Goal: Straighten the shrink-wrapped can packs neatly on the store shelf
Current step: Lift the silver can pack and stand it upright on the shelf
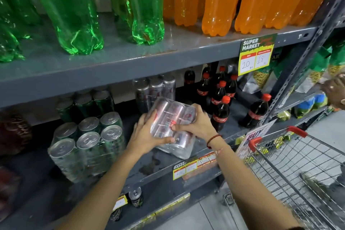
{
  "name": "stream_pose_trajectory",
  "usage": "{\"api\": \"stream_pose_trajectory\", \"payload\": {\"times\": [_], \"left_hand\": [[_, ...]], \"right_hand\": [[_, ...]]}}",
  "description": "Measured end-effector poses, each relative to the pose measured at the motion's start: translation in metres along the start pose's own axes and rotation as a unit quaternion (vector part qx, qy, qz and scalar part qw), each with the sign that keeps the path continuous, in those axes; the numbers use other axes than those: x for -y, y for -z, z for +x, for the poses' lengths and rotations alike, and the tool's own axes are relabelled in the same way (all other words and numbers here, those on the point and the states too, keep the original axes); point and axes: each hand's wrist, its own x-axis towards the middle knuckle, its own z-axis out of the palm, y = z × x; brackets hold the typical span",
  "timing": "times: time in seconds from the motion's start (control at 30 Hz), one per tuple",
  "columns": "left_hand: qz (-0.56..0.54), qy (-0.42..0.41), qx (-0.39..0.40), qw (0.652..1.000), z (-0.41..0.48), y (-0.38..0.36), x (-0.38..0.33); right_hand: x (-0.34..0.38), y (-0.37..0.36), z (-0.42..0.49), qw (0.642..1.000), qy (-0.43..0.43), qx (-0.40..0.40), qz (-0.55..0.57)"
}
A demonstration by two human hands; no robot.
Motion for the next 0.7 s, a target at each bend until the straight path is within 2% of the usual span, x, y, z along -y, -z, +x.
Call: {"api": "stream_pose_trajectory", "payload": {"times": [0.17, 0.3, 0.43, 0.63, 0.7], "left_hand": [[-0.01, -0.042, -0.159, 0.986, -0.051, -0.035, 0.018], [0.033, -0.039, -0.218, 0.975, -0.066, -0.068, 0.014], [0.055, -0.051, -0.212, 0.974, -0.049, -0.072, 0.011], [0.102, -0.051, -0.133, 0.985, -0.044, -0.064, 0.025], [0.066, -0.039, -0.129, 0.989, -0.054, -0.06, 0.024]], "right_hand": [[-0.001, -0.008, -0.019, 0.985, 0.162, 0.007, -0.05], [-0.015, -0.012, -0.021, 0.967, 0.247, 0.006, -0.065], [-0.03, -0.019, -0.016, 0.964, 0.253, -0.014, -0.082], [-0.039, -0.029, -0.012, 0.957, 0.276, -0.058, -0.063], [-0.037, -0.025, -0.013, 0.961, 0.264, -0.076, -0.018]]}}
